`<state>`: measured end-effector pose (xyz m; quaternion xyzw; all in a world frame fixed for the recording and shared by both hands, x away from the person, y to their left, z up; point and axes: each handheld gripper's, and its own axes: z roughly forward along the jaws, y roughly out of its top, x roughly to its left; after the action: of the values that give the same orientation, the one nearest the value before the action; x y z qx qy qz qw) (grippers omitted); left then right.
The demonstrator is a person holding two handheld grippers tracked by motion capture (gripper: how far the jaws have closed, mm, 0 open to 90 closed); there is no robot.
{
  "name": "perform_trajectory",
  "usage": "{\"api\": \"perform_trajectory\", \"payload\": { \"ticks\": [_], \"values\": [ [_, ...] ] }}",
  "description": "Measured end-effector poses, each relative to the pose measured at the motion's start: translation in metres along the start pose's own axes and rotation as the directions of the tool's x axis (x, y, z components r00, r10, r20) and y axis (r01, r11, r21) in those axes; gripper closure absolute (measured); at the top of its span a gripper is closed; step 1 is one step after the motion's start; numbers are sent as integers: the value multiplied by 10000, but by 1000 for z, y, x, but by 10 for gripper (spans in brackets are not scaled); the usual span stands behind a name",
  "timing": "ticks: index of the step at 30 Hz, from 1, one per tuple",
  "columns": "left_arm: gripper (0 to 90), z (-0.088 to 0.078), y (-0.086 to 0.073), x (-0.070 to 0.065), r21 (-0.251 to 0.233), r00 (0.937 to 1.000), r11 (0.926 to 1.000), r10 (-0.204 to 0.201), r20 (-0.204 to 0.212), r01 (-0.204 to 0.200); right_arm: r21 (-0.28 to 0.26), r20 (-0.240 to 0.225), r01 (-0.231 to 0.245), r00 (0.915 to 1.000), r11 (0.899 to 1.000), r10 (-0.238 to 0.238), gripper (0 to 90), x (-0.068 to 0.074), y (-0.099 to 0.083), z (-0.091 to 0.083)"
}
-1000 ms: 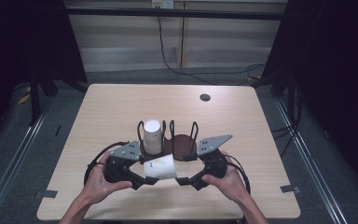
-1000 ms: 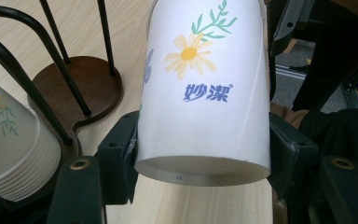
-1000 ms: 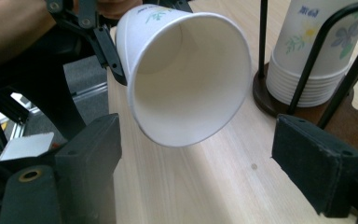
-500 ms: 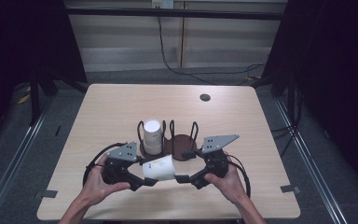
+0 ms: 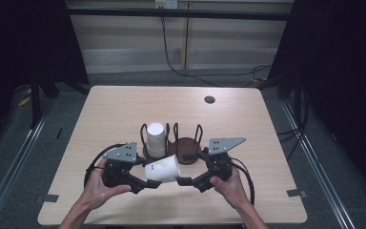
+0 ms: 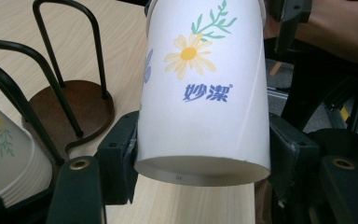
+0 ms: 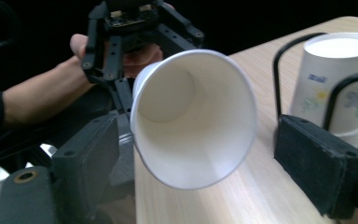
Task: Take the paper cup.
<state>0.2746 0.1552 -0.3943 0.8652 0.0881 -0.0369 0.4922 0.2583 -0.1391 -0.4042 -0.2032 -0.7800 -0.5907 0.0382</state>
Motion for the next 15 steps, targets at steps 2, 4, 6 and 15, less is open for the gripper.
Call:
{"api": "perform_trajectory", "payload": {
  "ticks": [2,4,6,15],
  "values": [
    [366,0,0,-1,-5,10000,10000,-1,33,1,0,-50,-8,10000,10000,8,135,0,0,2],
    [366,-1,1,-1,-57,10000,10000,-18,60,18,-49,-119,-36,9999,10000,35,135,0,1,5],
    [365,0,1,-1,-59,10000,10000,-3,65,4,-80,-96,-11,10000,10000,10,135,-1,2,7],
    [365,4,3,-3,78,9997,9999,83,233,-85,64,-457,-77,9989,9999,80,183,-3,0,14]
  ]
}}
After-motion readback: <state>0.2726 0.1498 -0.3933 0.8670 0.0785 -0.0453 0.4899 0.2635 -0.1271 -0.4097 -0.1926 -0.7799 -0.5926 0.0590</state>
